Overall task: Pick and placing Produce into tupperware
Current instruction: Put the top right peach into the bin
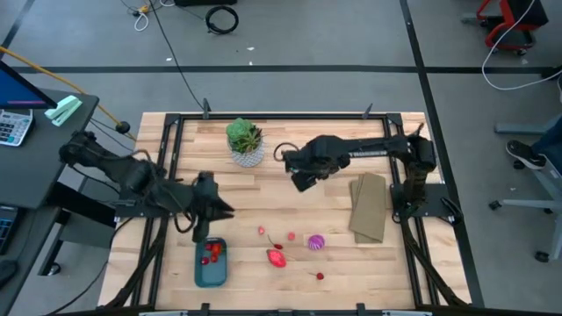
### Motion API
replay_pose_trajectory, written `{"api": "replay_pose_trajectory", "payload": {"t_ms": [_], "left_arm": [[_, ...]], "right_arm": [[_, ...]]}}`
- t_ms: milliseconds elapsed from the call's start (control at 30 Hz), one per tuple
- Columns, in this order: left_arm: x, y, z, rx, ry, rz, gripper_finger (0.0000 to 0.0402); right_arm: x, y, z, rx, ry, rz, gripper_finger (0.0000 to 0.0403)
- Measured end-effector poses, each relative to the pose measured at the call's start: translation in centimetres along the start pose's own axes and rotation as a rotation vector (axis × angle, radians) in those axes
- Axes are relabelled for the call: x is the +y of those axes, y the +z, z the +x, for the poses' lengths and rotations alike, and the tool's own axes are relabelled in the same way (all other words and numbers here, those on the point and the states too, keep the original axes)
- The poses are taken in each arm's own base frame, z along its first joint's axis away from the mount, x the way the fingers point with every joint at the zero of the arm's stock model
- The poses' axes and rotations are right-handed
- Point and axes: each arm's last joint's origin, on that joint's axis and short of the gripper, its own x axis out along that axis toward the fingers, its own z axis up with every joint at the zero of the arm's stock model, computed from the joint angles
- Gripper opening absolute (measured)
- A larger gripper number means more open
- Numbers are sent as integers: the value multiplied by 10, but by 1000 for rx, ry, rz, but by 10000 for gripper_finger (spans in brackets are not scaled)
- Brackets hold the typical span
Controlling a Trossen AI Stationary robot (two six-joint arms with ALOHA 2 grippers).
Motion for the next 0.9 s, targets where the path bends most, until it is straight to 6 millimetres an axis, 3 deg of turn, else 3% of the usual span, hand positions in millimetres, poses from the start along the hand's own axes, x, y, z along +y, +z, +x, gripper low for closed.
{"api": "replay_pose_trajectory", "payload": {"t_ms": [200, 400, 667, 900], "left_arm": [[5, 24, -13, -82, 16, 36, 82], [9, 25, -11, -74, 40, 30, 73], [11, 22, -11, -39, 58, 41, 66], [11, 21, -11, -39, 58, 41, 70]], "right_arm": [[-31, 25, 56, 79, -31, 131, 232], [-59, 42, 82, 113, -52, 190, 232], [-92, 65, 95, 151, -37, 247, 232], [-93, 76, 97, 94, 39, 244, 232]]}}
